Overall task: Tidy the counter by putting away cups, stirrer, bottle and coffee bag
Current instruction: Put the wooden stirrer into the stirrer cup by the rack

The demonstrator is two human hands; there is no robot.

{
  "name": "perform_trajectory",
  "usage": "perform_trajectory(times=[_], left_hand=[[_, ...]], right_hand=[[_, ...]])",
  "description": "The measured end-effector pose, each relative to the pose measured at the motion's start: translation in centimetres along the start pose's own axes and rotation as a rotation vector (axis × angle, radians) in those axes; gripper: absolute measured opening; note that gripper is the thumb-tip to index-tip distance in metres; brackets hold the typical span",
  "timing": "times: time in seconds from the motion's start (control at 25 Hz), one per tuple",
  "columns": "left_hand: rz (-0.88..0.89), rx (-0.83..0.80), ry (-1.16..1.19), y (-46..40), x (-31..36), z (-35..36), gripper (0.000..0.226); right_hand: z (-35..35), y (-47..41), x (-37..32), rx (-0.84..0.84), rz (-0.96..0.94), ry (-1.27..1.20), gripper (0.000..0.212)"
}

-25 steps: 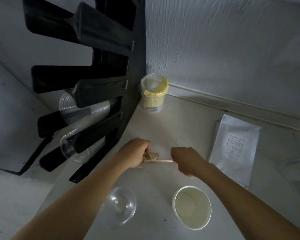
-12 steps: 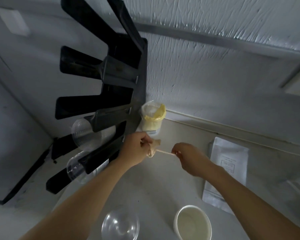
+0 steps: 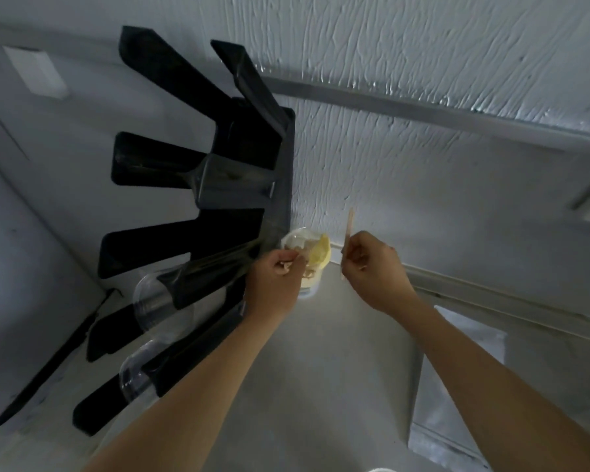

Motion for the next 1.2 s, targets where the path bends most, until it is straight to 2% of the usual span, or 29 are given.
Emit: perform_trajectory(times=[0.12, 0.2, 0.36, 0.48, 0.64, 0.88, 0.96, 1.08, 1.2], left_hand=[[0.072, 0.087, -0.06, -1.2, 0.2, 0.7, 0.012], [0.067, 0.116, -0.039, -1.9, -0.1, 1.4, 0.006], [0.057, 0.139, 0.048, -3.1, -0.8, 2.7, 0.02], [0.11, 0.11, -0.028, -4.1, -0.8, 3.7, 0.033], [0.137, 0.047, -0.134, -4.4, -0.7, 4.2, 0.045], [0.207, 0.01, -0.174, -2.4, 1.5, 3.1, 0.035], [0.171, -0.022, -0.14, -1.3, 2.2, 2.2, 0.03], [0.052, -0.07, 0.041, 1.7, 2.4, 0.5, 0.027], [0.044, -0.106, 0.08, 6.3, 3.0, -1.2, 0.024]], right_hand=[[0.5, -2.9, -0.1, 0.052, 0.004, -0.002, 0.006], [1.1, -4.6, 0.1, 0.079, 0.001, -0.004, 0.005], [2.5, -6.5, 0.5, 0.119, -0.029, -0.033, 0.002], [4.3, -7.2, 1.2, 0.082, -0.049, -0.04, 0.004], [5.6, -6.7, 2.3, 0.018, -0.032, -0.02, 0.016], [2.5, -4.9, 2.0, 0.036, -0.029, 0.012, 0.022], [0.7, -3.4, 1.4, 0.047, -0.028, 0.011, 0.022], [-1.4, 0.4, 0.5, 0.044, -0.047, -0.009, 0.02], [-2.4, 5.5, 0.2, 0.015, -0.032, -0.053, 0.017]])
Point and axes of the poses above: each hand's wrist, its own y-axis away from the middle knuckle, its own z-axis out of the palm, x = y × z, the point moved 8 cm from there along -y, towards the middle knuckle, and after that the axes turned 14 degrees about y, right-handed, at the moved point
